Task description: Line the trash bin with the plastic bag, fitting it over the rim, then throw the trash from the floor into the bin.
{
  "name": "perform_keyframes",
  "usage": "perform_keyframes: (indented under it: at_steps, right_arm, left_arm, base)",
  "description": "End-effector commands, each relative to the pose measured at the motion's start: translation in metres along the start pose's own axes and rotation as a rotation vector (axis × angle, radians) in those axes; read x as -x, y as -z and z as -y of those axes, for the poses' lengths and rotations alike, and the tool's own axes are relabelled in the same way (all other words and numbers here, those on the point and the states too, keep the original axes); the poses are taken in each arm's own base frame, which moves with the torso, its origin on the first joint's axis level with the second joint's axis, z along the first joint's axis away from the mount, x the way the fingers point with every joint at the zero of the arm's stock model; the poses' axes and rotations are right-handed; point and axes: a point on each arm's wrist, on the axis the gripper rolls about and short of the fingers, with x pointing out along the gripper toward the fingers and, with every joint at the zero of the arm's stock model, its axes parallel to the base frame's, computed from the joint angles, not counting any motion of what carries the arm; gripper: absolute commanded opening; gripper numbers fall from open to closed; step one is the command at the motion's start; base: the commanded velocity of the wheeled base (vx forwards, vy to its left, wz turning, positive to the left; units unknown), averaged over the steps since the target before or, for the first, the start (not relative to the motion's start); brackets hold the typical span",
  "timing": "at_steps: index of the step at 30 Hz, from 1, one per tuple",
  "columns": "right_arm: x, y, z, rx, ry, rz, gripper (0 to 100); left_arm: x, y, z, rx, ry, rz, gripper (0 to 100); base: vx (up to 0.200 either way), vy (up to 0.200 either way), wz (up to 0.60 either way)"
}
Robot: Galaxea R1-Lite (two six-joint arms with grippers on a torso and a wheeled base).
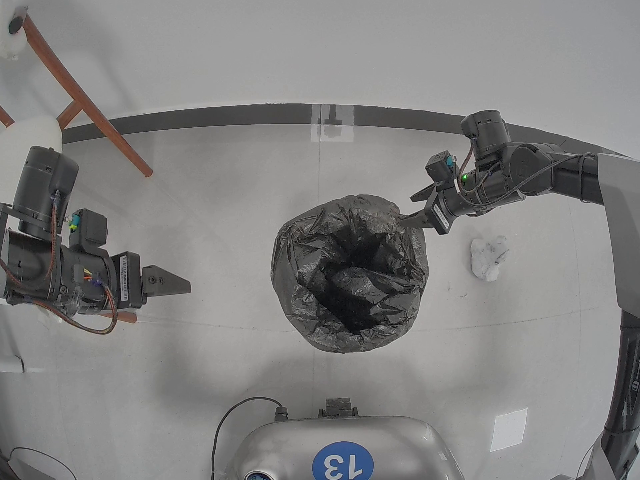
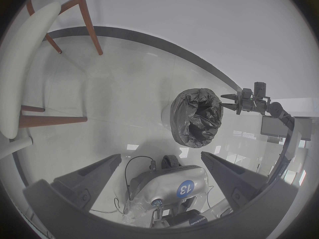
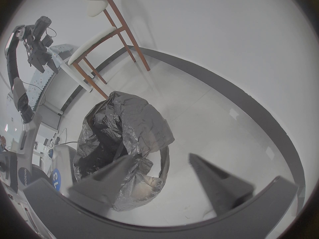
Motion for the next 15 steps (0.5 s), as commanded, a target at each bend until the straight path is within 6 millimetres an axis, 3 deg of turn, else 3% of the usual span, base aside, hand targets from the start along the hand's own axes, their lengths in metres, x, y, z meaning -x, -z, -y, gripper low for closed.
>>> perform_keyframes:
  at_steps: [1,13,15]
  right_arm:
    - [-0.004,0.002,0.000,-0.002,-0.005,-0.005,100]
    - [0.019,-0.016,-0.014,0.009,-0.019,0.010,100]
    - [0.021,-0.021,-0.019,0.020,-0.026,0.020,100]
  left_arm:
    - [0.002,0.001,0.000,0.001,0.000,0.005,100]
    - [-0.011,-0.015,-0.002,0.010,0.016,0.056,100]
    - [-0.018,-0.020,-0.001,0.011,0.021,0.051,100]
  base:
    - [0.000,0.000,0.00]
    - [0.000,0.000,0.00]
    - [0.200,0.200,0.00]
